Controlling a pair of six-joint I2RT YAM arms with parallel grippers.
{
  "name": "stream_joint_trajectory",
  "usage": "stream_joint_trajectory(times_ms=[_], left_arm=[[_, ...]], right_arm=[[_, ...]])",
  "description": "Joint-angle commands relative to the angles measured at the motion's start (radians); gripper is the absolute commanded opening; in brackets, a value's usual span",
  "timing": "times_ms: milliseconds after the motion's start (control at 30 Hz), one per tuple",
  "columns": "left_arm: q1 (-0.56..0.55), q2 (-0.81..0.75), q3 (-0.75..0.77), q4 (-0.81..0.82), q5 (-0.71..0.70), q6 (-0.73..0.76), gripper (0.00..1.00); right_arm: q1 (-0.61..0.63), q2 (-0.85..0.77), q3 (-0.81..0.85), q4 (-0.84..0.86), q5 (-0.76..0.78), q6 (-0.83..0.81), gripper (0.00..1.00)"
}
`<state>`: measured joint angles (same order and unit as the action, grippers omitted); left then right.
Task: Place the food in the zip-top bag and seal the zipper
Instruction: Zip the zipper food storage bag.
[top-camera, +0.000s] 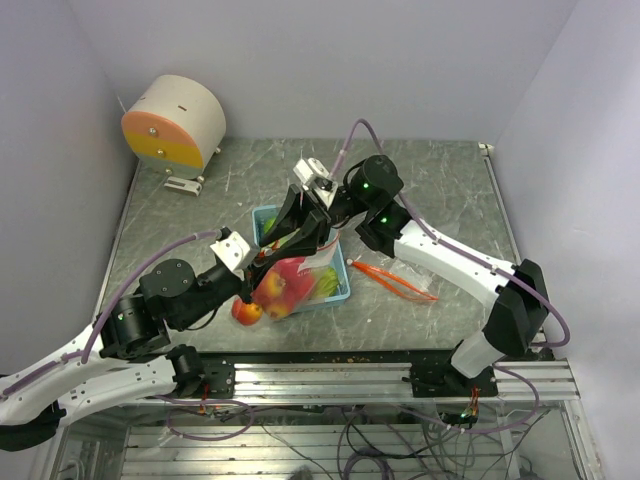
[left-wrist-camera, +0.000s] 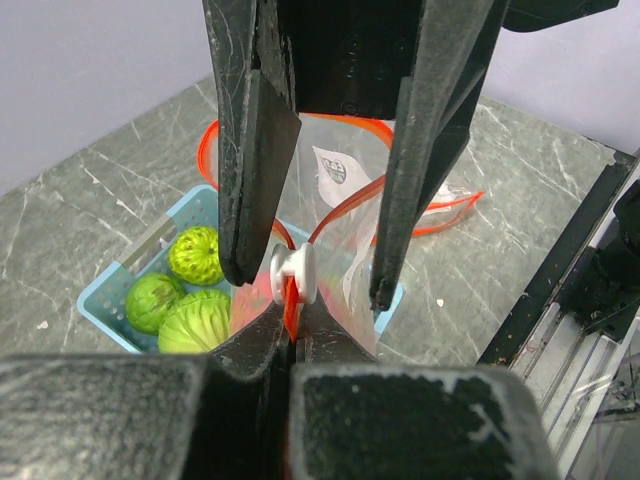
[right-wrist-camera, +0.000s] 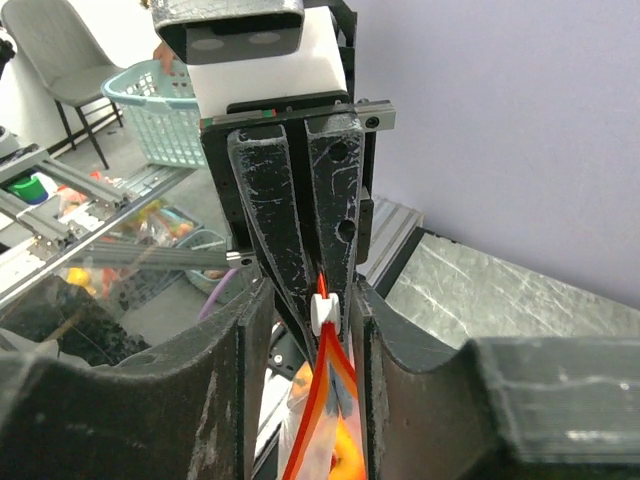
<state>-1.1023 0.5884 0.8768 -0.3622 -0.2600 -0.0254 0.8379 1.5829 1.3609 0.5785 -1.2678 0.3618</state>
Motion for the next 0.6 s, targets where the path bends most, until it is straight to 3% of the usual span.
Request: stream_joint_trajectory(times_ms=[0, 233, 433, 567], left_arm=[[0.002, 0.001, 0.034, 0.003, 0.005, 0.005, 0.07], [0.002, 0.003, 0.036, 0.004, 0.003, 0.004, 0.07], [0.002, -0.009, 0.036, 0.0, -0.009, 0.001, 0.07], [0.001, -0.035, 0.06, -0.028, -0.025, -0.005, 0.07]], right_arm=[[0.003, 0.005, 0.022, -0.022, 0.003, -0.018, 0.35], [0.004, 0.016, 0.033, -0.105, 0.032, -0.07, 0.27], [0.003, 0.012, 0.031, -0.141, 0.049, -0.094, 0.02], [-0.003, -0.005, 0.048, -0.298, 0.09, -0.227, 0.0]])
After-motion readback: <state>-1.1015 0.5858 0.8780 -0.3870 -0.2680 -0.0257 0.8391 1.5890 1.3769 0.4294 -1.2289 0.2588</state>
